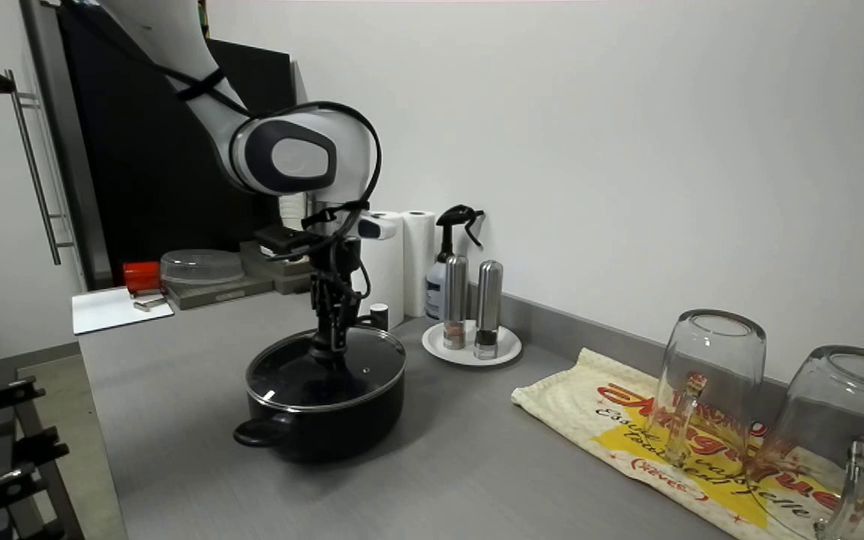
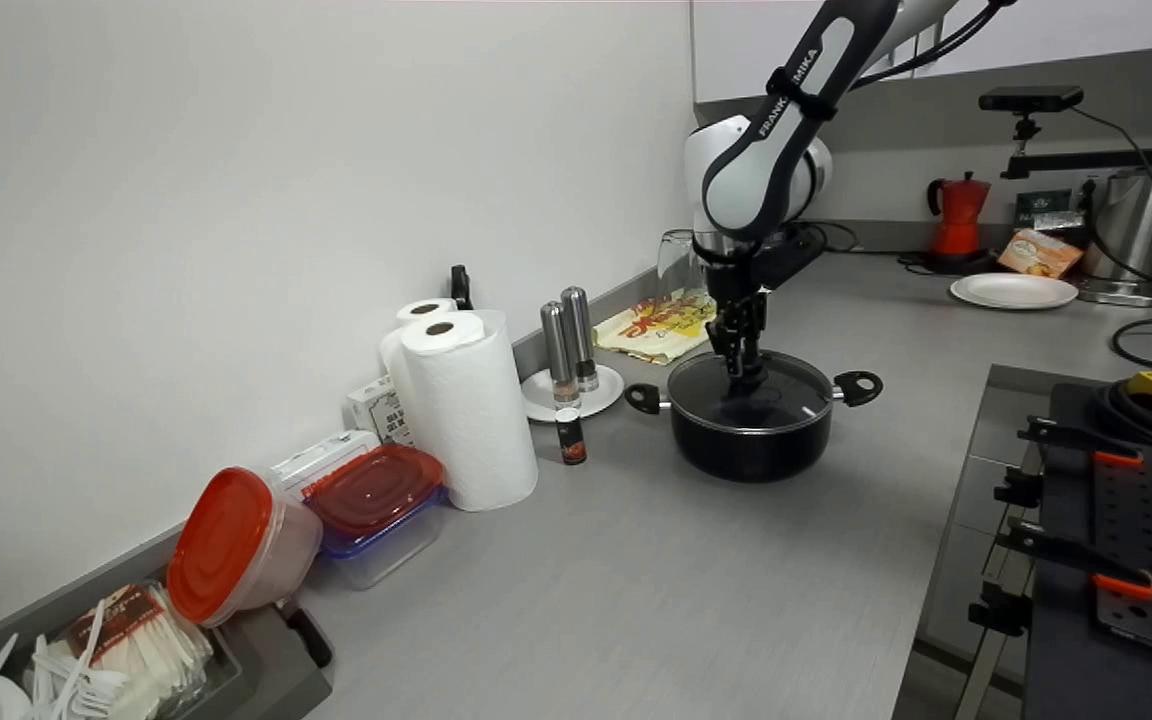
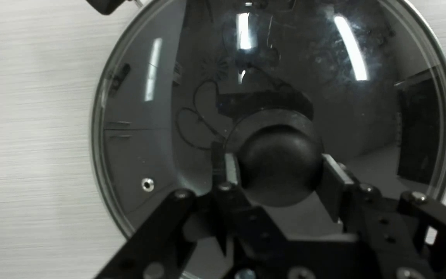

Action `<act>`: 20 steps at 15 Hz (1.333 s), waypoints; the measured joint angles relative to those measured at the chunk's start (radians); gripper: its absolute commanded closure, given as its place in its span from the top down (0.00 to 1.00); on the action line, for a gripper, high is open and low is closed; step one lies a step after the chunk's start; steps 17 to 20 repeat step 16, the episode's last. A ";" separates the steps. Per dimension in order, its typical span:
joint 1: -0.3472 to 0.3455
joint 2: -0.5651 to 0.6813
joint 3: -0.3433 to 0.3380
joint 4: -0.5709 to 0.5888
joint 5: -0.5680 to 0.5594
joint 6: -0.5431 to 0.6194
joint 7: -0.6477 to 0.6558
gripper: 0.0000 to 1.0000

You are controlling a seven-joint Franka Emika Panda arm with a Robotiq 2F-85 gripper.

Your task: Put the glass lid on the black pot.

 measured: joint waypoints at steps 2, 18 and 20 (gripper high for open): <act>-0.010 0.002 0.019 -0.004 0.026 0.000 -0.047 0.50; -0.001 -0.034 0.029 -0.032 0.031 0.032 -0.066 0.97; -0.001 -0.034 0.029 -0.032 0.031 0.032 -0.066 0.97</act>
